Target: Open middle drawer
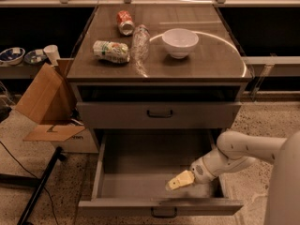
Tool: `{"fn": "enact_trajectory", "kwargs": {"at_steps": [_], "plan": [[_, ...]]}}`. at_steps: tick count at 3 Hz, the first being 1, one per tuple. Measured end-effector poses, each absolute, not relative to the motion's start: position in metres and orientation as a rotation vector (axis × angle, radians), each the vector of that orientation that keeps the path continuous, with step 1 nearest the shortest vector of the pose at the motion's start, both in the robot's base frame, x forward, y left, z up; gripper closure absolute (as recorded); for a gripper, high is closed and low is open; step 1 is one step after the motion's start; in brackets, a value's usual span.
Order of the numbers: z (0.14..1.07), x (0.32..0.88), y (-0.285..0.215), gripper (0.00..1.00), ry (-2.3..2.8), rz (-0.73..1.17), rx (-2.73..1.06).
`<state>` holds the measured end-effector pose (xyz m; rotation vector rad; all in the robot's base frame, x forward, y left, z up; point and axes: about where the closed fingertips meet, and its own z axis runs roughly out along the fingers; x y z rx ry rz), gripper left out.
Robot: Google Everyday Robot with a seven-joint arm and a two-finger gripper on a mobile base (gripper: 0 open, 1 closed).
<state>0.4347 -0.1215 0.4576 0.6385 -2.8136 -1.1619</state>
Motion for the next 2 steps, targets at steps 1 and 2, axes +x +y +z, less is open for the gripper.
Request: {"fn": "enact_trajectory", "kwargs": {"at_steps": [1,2], "plan": [[0.4603,0.457,-0.1197,0.0,-2.957,-1.18,0.638],[0.4602,0.457,-0.1197,0.0,-2.957,-1.18,0.638]]}}
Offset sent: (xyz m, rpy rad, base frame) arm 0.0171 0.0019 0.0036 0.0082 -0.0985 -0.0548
